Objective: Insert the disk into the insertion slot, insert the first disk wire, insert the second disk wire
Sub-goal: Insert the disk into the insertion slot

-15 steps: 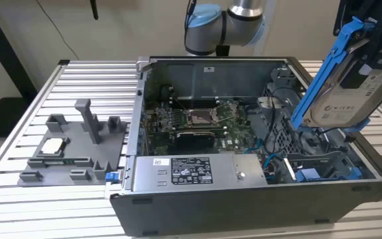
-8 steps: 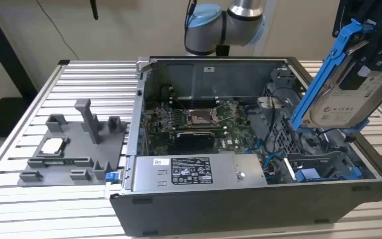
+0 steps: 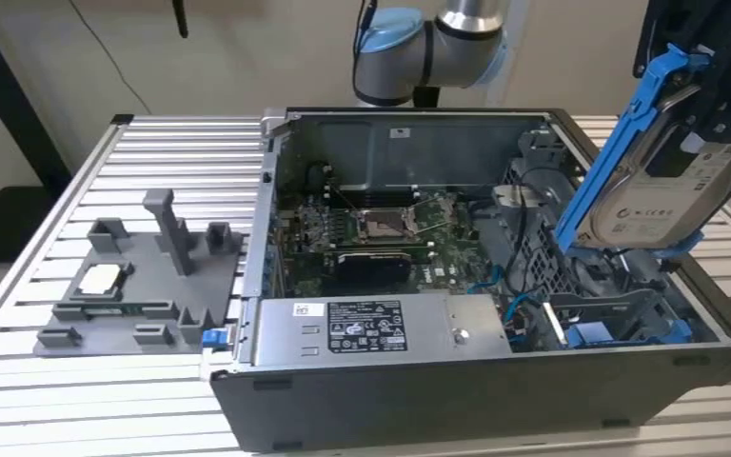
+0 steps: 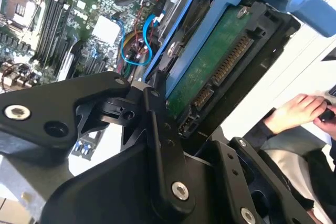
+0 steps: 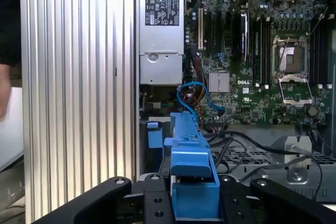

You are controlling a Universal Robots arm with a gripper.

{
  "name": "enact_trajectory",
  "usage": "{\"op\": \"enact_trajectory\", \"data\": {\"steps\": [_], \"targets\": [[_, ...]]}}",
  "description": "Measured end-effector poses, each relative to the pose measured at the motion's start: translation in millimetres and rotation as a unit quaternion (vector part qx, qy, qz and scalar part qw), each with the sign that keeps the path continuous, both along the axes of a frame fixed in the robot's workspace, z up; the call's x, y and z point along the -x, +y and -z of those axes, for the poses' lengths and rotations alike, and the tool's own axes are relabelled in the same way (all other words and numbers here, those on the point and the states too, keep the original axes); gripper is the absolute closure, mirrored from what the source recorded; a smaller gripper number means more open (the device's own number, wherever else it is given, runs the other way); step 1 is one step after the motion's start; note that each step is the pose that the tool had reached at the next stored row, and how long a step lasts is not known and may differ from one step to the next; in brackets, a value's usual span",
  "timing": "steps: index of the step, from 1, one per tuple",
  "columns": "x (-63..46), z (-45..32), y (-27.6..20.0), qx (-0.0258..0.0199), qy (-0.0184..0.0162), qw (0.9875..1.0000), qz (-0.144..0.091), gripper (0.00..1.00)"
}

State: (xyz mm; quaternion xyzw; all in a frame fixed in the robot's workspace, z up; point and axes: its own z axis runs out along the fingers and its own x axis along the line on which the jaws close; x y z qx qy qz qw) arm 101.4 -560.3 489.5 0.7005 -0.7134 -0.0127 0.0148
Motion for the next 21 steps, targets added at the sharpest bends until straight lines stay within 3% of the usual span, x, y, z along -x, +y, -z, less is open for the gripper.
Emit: {"op": "enact_trajectory", "data": {"steps": [11, 21], "targets": [[0.0, 2.8, 0.0, 0.0000, 0.0000, 1.0000, 0.000, 0.67], [0.0, 11.6, 0.0, 0.0000, -0.0010, 1.0000, 0.000, 0.67]]}}
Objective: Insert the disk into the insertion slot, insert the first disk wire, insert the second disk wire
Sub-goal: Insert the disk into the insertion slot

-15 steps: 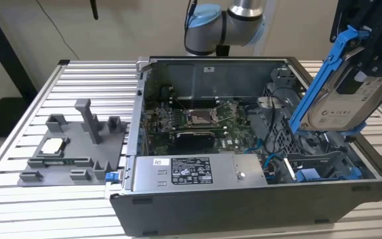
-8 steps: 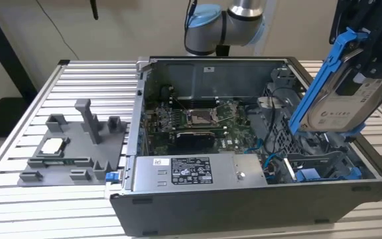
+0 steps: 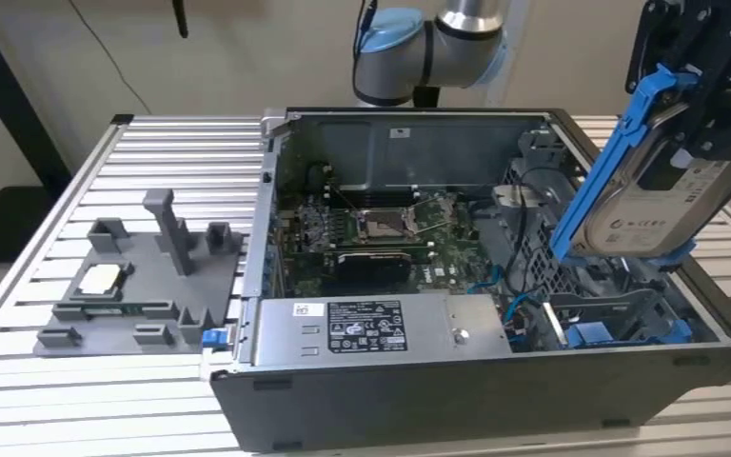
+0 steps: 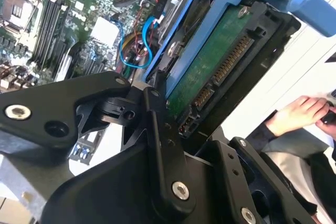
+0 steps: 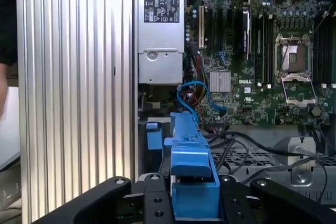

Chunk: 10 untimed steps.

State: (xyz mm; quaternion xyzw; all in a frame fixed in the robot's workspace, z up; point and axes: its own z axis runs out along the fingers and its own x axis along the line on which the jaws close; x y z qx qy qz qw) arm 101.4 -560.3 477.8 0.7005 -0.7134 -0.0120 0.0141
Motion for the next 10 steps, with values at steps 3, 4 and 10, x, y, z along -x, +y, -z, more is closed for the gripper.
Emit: {"op": "enact_trajectory", "data": {"steps": [3, 4, 10], "targets": [[0.0, 3.3, 0.0, 0.0000, -0.0003, 1.0000, 0.000, 0.67], [0.0, 4.6, 0.0, 0.0000, -0.0003, 1.0000, 0.000, 0.67], [-0.1, 11.0, -2.3, 0.0001, -0.0005, 1.0000, 0.000, 0.67]]}}
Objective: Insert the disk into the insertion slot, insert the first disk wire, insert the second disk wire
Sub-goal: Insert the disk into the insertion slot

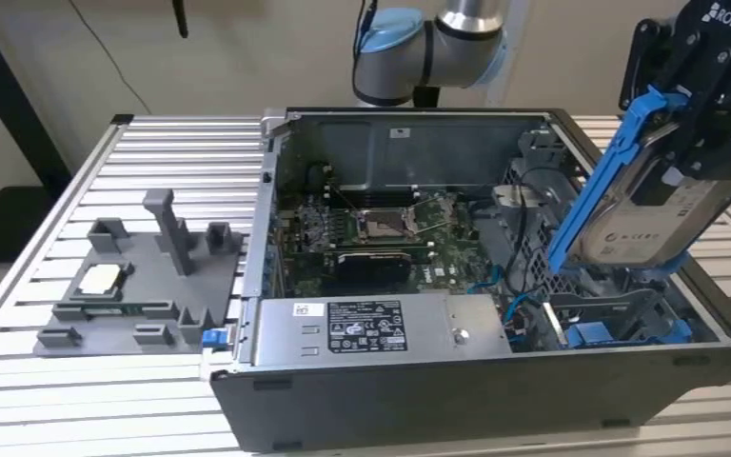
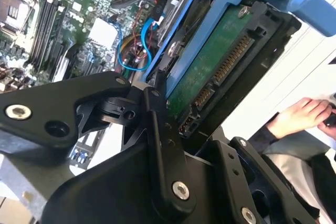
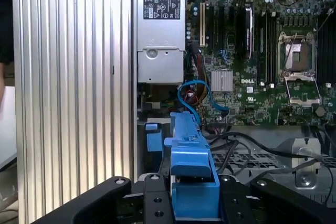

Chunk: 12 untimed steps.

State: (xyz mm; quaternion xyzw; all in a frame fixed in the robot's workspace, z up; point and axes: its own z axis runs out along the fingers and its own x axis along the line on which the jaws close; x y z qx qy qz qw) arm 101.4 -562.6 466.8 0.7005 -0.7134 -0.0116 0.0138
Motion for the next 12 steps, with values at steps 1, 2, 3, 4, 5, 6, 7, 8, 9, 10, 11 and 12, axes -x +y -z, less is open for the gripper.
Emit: {"op": "enact_trajectory", "data": {"steps": [1, 2, 3, 4, 5, 6, 7, 8, 9, 10, 11, 12], "targets": [[-0.3, 0.9, -1.2, -0.0001, 0.0000, 1.0000, 0.000, 0.67], [-0.6, 1.8, -2.4, -0.0002, 0.0000, 1.0000, 0.000, 0.67], [-1.0, 2.6, -3.7, -0.0001, 0.0000, 1.0000, 0.000, 0.67], [-1.4, 3.5, -4.9, -0.0002, 0.0000, 1.0000, 0.000, 0.67], [-1.9, 4.4, -6.0, -0.0001, 0.0000, 1.0000, 0.000, 0.67], [-2.4, 5.4, -7.1, -0.0002, 0.0000, 1.0000, 0.000, 0.67], [-2.8, 6.4, -8.1, -0.0002, 0.0000, 1.0000, 0.000, 0.67], [-3.3, 7.5, -8.9, -0.0002, 0.0000, 1.0000, 0.000, 0.67], [-3.7, 8.4, -9.7, -0.0002, 0.0000, 1.0000, 0.000, 0.67], [-4.1, 9.4, -10.5, -0.0002, 0.0000, 1.0000, 0.000, 0.67], [-4.3, 10.3, -11.0, -0.0001, 0.0000, 1.0000, 0.000, 0.67], [-4.7, 11.2, -11.6, -0.0001, 0.0000, 1.0000, 0.000, 0.67]]}}
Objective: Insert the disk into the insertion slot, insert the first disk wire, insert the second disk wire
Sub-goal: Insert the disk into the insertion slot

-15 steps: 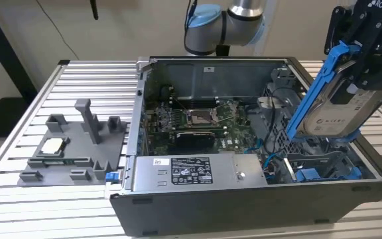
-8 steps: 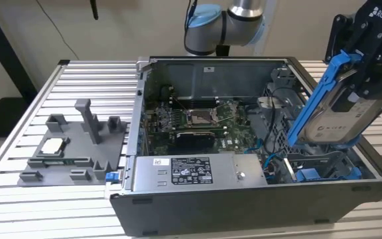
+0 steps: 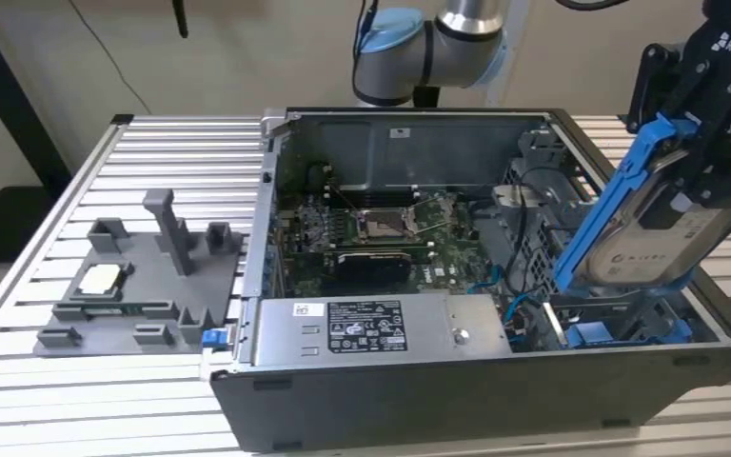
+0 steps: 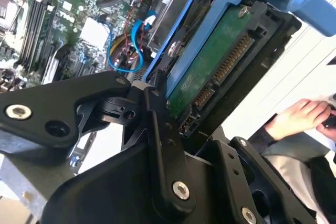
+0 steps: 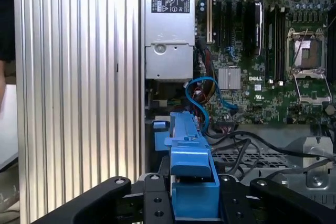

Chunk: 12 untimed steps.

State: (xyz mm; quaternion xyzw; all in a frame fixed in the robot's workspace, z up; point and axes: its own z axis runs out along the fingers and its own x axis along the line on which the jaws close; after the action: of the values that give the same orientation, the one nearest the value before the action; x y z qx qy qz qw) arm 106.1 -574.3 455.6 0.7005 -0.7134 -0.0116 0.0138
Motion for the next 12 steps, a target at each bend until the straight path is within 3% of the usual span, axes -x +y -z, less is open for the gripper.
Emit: {"op": "enact_trajectory", "data": {"steps": [12], "targets": [[-1.2, 4.1, -2.1, -0.0006, 0.0000, 1.0000, 0.000, 0.67]]}}
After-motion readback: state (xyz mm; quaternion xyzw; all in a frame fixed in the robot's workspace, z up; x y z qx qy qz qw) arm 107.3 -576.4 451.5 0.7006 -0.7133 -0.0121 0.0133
